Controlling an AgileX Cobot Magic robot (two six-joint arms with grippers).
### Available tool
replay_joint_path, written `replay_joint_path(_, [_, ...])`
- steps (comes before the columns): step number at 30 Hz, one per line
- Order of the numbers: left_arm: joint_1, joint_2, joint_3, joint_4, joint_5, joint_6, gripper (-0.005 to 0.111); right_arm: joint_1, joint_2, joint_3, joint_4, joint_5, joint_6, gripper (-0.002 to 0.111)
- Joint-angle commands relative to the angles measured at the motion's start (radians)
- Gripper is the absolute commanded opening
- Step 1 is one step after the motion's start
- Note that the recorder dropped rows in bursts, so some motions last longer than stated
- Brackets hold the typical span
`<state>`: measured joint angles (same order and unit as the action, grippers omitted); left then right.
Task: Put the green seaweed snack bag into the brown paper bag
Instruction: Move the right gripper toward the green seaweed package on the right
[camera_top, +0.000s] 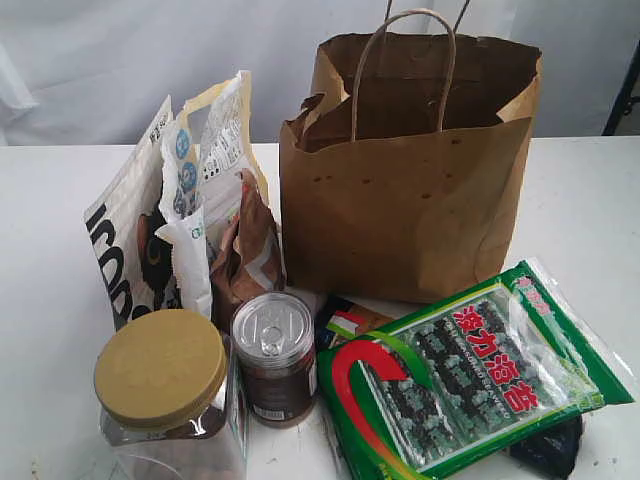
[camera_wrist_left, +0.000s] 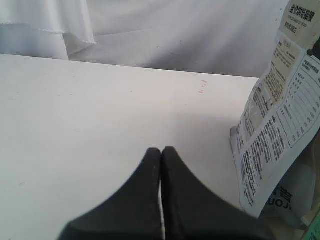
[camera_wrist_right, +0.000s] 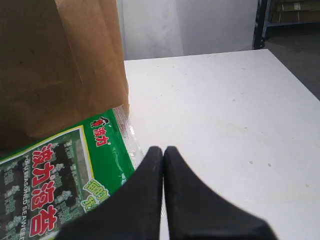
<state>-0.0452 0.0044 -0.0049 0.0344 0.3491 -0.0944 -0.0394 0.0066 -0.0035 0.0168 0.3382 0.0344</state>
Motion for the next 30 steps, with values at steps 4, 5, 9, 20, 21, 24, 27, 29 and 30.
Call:
replay_joint_path(4, [-0.005, -0.004, 0.005, 0.002, -0.009, -0.001, 0.0, -0.003, -0.007, 0.003, 0.008, -0.148, 0.004, 0.0])
replay_joint_path(5, [-0.005, -0.004, 0.005, 0.002, -0.009, -0.001, 0.0, -0.003, -0.007, 0.003, 0.02, -0.232, 0.004, 0.0])
replay_joint_path(9, [-0.005, -0.004, 0.005, 0.002, -0.009, -0.001, 0.0, -0.003, -0.007, 0.003, 0.02, -0.325, 0.004, 0.0])
replay_joint_path(20, [-0.005, -0.004, 0.005, 0.002, -0.009, -0.001, 0.0, -0.003, -0.007, 0.003, 0.02, -0.501, 0.004, 0.0])
replay_joint_path(21, [-0.005, -0.004, 0.005, 0.002, -0.009, -0.001, 0.0, -0.003, -0.007, 0.003, 0.02, -0.521, 0.004, 0.0])
replay_joint_path(24, [-0.005, -0.004, 0.005, 0.002, -0.009, -0.001, 0.0, -0.003, -0.007, -0.011, 0.02, -0.484, 0.012, 0.0])
replay_joint_path(27, [-0.005, -0.004, 0.005, 0.002, -0.009, -0.001, 0.0, -0.003, -0.007, -0.07, 0.024, -0.382, 0.014, 0.0])
replay_joint_path(29, [-0.005, -0.004, 0.005, 0.002, -0.009, -0.001, 0.0, -0.003, -0.007, -0.117, 0.024, -0.309, 0.014, 0.0])
replay_joint_path(30, [-0.005, -0.004, 0.005, 0.002, -0.009, -0.001, 0.0, -0.003, -0.007, -0.145, 0.024, -0.274, 0.016, 0.0])
